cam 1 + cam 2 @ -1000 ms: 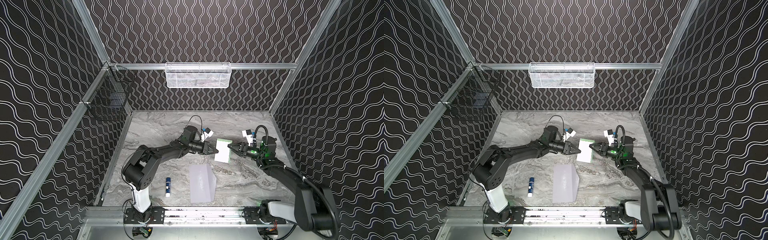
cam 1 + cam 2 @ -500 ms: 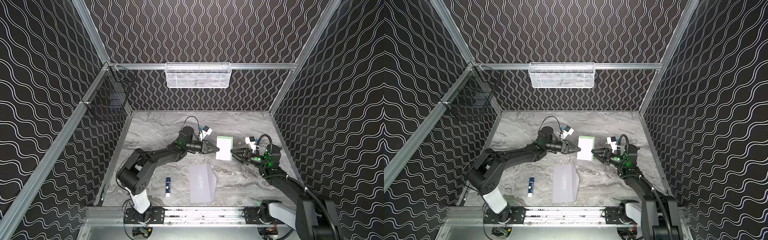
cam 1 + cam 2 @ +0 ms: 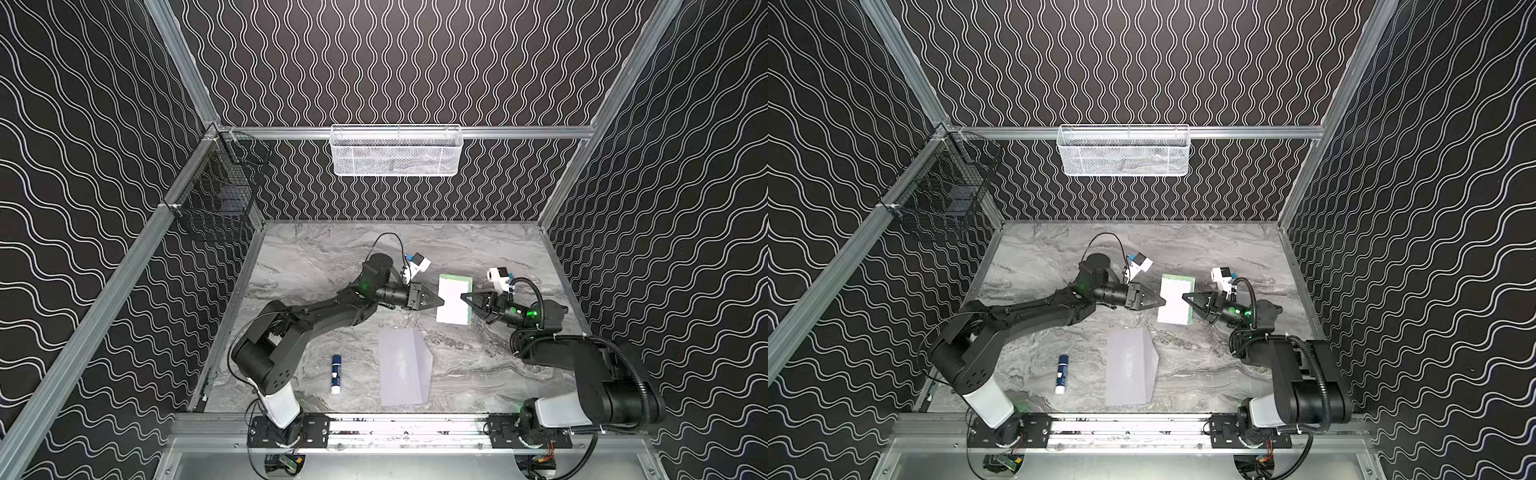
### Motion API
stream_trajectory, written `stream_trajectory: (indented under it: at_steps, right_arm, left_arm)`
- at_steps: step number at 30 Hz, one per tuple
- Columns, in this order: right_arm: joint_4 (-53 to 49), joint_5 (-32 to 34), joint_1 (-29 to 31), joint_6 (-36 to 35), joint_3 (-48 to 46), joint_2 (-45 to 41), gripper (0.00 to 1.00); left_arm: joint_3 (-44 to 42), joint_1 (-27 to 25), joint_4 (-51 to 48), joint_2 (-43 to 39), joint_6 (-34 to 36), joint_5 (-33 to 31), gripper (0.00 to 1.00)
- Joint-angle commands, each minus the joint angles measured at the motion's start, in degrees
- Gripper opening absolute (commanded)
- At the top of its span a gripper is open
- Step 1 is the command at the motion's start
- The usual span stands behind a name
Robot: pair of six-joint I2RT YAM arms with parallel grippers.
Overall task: Place the letter into the envelope and seal it
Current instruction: 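Carry the upright letter with both grippers toward the envelope opening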
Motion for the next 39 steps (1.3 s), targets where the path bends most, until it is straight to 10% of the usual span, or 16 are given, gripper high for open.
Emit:
stream_trajectory:
  at_steps: [1, 3, 8, 16, 30, 39]
  right_arm:
    - [7.96, 0.18, 0.06, 2.59, 0.59, -0.80, 0.00]
    - [6.75, 0.12, 0.06, 2.17, 0.70, -1.10, 0.00]
    - [-8.25, -0.11, -0.01, -6.56, 0.50, -5.41, 0.00]
    - [-78.31, 11.88, 2.36, -47.42, 7.48, -23.48, 0.00]
    - [-86.39, 35.59, 30.22, -47.46, 5.63, -22.34, 0.00]
    - [-86.62, 43.48, 35.40, -50.93, 4.50, -21.13, 0.00]
  left_arm:
    - [0.48, -0.03, -0.14, -0.40, 1.03, -0.37, 0.00]
    - [0.53, -0.02, -1.16, -1.04, 1.61, -0.86, 0.02]
    - [-1.27, 0.54, -8.31, -5.79, 6.27, -4.96, 0.43]
    - [-10.58, 2.08, -25.94, -17.30, 16.11, -16.79, 0.97]
    - [-26.73, 3.12, -35.70, -30.04, 14.18, -24.42, 0.99]
    - [-32.48, 3.05, -33.60, -33.01, 9.80, -23.33, 0.95]
